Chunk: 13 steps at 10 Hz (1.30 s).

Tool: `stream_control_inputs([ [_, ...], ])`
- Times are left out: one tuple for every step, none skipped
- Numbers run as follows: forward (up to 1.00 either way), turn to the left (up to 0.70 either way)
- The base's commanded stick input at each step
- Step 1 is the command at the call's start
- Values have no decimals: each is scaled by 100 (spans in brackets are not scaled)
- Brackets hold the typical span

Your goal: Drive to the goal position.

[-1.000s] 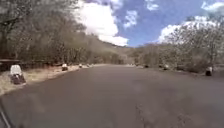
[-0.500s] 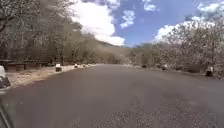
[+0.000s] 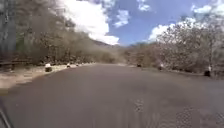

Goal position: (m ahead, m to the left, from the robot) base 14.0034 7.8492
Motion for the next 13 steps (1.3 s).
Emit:
stream_control_inputs([
  [70,0],
  [70,0],
  [70,0],
  [70,0],
  [70,0],
  [70,0],
  [70,0],
  [70,0],
  [70,0],
  [70,0],
  [70,0],
  [70,0],
  [70,0],
])
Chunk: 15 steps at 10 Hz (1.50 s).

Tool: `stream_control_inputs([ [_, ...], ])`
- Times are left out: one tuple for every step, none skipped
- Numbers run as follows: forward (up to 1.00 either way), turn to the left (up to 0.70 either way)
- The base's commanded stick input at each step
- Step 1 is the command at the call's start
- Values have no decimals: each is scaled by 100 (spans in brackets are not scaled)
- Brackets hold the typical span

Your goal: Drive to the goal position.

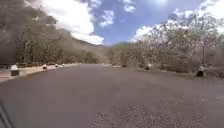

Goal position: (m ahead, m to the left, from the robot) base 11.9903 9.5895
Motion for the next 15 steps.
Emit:
stream_control_inputs([
  [70,0],
  [70,0],
  [70,0],
  [70,0],
  [70,0],
  [70,4],
  [70,9],
  [70,35],
  [70,35],
  [70,28],
  [70,17],
  [70,5],
  [70,0],
  [70,0],
  [70,0],
])
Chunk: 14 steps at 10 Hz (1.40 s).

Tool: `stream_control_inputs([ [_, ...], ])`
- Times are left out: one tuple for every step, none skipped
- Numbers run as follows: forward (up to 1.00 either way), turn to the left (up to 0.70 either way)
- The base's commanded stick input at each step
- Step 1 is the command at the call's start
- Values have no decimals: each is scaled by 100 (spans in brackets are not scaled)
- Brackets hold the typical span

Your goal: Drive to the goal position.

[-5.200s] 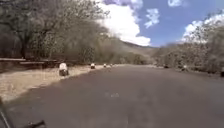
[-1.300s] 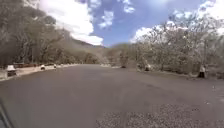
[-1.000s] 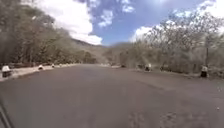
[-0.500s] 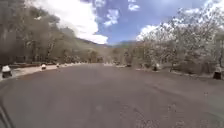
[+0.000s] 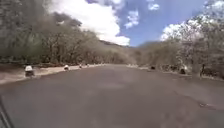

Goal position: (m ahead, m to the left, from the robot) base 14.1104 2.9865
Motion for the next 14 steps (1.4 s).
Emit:
stream_control_inputs([
  [70,0],
  [70,0],
  [70,0],
  [70,0],
  [70,0],
  [70,1],
  [70,2],
  [70,0],
  [70,0],
  [70,0],
  [70,0],
  [70,0],
  [70,0],
  [70,0],
])
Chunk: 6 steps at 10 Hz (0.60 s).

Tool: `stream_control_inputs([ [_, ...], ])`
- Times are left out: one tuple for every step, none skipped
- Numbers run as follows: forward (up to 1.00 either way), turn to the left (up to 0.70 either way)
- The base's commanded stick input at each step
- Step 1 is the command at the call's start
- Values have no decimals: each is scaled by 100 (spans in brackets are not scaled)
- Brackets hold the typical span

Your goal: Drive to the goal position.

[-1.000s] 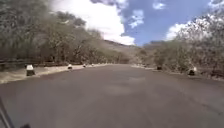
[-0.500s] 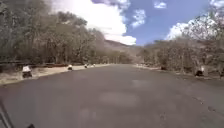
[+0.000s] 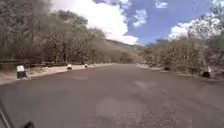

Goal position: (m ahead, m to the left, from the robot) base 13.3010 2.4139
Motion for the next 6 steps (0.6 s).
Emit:
stream_control_inputs([
  [70,0],
  [70,0],
  [70,0],
  [70,0],
  [70,0],
  [70,0],
])
